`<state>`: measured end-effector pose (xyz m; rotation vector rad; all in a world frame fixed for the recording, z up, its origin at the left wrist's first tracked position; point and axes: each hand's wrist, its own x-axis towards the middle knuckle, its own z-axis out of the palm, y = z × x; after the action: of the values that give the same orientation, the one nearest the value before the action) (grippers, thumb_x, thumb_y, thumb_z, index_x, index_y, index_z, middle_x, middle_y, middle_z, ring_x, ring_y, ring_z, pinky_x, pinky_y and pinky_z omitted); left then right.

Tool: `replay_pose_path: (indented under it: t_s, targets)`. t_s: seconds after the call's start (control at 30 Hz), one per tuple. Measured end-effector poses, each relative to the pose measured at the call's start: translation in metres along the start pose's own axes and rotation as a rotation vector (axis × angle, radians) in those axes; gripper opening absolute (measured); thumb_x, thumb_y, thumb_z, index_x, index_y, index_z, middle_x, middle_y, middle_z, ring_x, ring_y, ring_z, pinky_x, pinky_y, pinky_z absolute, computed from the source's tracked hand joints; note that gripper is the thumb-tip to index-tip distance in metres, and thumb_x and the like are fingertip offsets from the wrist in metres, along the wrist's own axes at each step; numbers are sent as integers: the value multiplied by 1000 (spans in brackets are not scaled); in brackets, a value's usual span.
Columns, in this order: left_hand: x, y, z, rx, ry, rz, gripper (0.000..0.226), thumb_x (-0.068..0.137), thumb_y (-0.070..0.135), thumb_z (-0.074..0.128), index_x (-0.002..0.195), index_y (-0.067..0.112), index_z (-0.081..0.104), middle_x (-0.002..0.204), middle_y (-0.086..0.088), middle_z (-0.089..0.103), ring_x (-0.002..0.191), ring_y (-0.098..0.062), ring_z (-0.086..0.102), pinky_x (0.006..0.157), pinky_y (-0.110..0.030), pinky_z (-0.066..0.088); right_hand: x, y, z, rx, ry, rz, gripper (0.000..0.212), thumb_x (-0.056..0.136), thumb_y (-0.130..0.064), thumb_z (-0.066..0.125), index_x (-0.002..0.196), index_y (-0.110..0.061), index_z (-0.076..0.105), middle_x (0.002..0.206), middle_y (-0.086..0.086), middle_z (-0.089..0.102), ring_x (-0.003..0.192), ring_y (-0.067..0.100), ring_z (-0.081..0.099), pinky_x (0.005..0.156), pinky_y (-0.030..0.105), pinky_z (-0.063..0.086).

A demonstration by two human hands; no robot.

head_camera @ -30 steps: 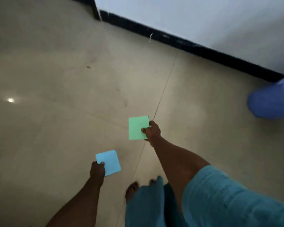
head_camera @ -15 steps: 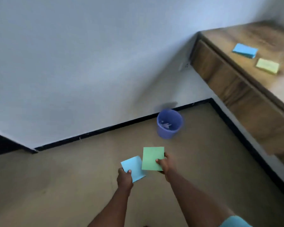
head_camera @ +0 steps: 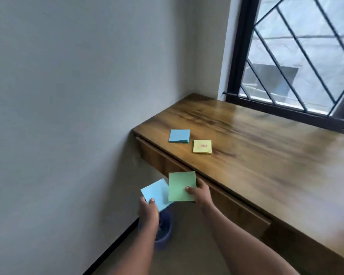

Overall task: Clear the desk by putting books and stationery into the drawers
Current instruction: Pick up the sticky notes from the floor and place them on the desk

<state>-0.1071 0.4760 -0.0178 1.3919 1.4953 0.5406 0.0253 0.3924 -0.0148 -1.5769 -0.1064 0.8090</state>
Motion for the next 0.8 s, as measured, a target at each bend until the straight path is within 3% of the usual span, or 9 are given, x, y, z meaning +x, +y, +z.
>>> replay_pose_path:
  t_s: [0.1,0.23,0.37,0.5,0.57,0.6,0.67,0.73,0.8]
  targets:
    - [14,62,38,12,-75,86,31,98,11,45,126,-2,45,127,-23,55,113,-38,54,93,-39,42,29,-44,-24,114,87,-41,49,84,1,62,129,-14,46,119,14,60,90,30,63,69,38,55]
    - [33,117,91,49,-238,164,33,97,17,49,128,8,42,127,-14,57,111,-33,59,91,-43,52,63,-83,-64,128,328,-145,43,81,4,61,122,-5,55,113,20,65,87,29,62,81,44,53]
    - [41,161,144,143,-403,255,38,96,15,51,132,9,39,130,-9,55,109,-31,61,61,-31,57,91,-103,-103,145,543,-153,37,82,2,60,119,-4,57,98,14,63,84,30,61,79,42,52]
    - [48,195,199,252,-514,351,50,96,13,52,141,4,32,139,-14,48,123,-30,52,87,-27,54,117,-120,-135,41,781,-88,37,83,-6,63,119,-3,58,110,22,66,101,38,62,87,42,50]
    - [54,207,222,328,-583,390,47,97,10,50,139,1,31,140,-16,46,123,-31,51,52,-7,50,125,-126,-144,14,873,-24,36,85,-9,62,120,-2,58,116,24,63,107,38,60,88,38,47]
    - [59,212,234,366,-610,414,48,97,9,49,140,0,29,141,-16,44,124,-32,50,46,-3,45,129,-127,-147,6,915,9,36,86,-9,61,121,-1,57,118,25,62,109,39,59,89,38,46]
    - [68,223,252,441,-614,454,54,98,12,47,145,1,22,144,-15,40,129,-31,45,59,-6,50,133,-127,-152,-24,987,75,40,88,-9,60,126,0,54,123,25,60,113,39,56,91,38,45]
    - [81,232,265,504,-609,480,62,99,19,47,149,3,15,147,-16,39,133,-30,41,99,-27,44,137,-125,-151,-39,1051,127,41,88,-7,58,129,1,53,125,25,58,114,39,55,91,37,45]
    - [91,241,273,563,-646,518,65,99,23,47,150,4,13,148,-16,38,135,-30,40,107,-34,34,139,-127,-149,-65,1099,160,39,89,-5,55,127,2,53,125,26,58,114,39,55,90,36,45]
